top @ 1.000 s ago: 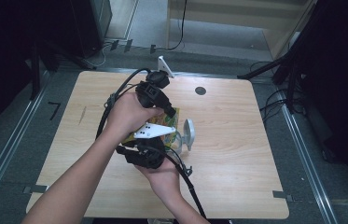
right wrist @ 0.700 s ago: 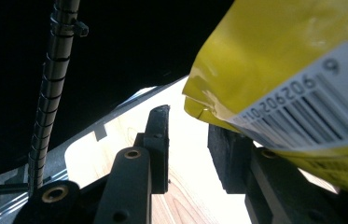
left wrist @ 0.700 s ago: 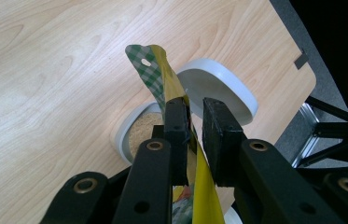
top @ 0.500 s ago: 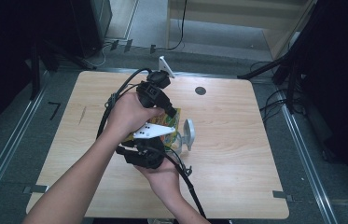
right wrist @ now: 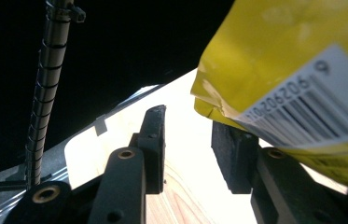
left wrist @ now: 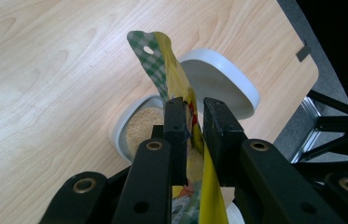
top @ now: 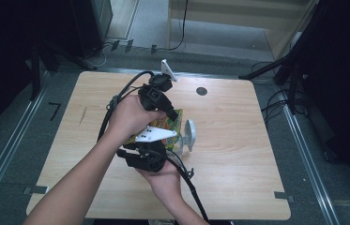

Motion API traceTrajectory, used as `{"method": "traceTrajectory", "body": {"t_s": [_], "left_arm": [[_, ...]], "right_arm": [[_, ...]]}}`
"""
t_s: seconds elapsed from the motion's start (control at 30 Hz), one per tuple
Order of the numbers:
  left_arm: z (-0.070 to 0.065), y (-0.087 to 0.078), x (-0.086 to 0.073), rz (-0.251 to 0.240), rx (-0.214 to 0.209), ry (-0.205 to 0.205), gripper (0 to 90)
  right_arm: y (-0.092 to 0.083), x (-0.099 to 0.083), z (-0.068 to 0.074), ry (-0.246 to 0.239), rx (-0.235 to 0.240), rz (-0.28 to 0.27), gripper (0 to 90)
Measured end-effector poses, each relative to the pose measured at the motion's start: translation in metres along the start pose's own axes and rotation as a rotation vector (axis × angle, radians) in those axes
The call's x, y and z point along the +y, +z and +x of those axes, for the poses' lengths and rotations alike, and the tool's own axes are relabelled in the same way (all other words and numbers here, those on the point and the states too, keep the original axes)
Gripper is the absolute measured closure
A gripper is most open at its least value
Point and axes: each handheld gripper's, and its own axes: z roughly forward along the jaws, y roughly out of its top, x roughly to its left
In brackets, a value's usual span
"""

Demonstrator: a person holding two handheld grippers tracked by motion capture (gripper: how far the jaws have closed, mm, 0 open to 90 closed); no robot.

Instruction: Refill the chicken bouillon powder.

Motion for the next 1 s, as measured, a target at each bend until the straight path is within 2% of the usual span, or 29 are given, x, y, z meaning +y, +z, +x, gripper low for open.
{"method": "traceTrajectory", "body": {"t_s": [0.3, 0.47, 0.57, 0.67, 0.73, 1.0], "left_arm": [[-0.003, 0.003, -0.004, 0.014, -0.001, 0.011, 81.4], [-0.004, 0.005, -0.006, 0.038, -0.013, 0.014, 81.4], [-0.005, 0.006, -0.010, 0.036, -0.015, 0.019, 81.0], [-0.003, 0.006, -0.015, 0.027, -0.028, 0.020, 80.7], [0.000, 0.005, -0.018, 0.027, -0.031, 0.015, 80.9], [0.007, 0.011, -0.026, 0.052, -0.028, 0.013, 82.7]], "right_arm": [[0.002, -0.009, 0.002, -0.015, 0.000, -0.017, 61.2], [0.001, -0.013, 0.002, -0.015, 0.009, -0.013, 59.9], [0.001, -0.017, 0.002, -0.019, 0.010, -0.003, 58.9], [-0.001, -0.021, 0.001, -0.007, 0.015, 0.002, 58.5], [-0.002, -0.024, 0.001, -0.016, 0.010, 0.005, 57.7], [-0.001, -0.031, 0.000, -0.021, 0.016, 0.042, 55.9]]}}
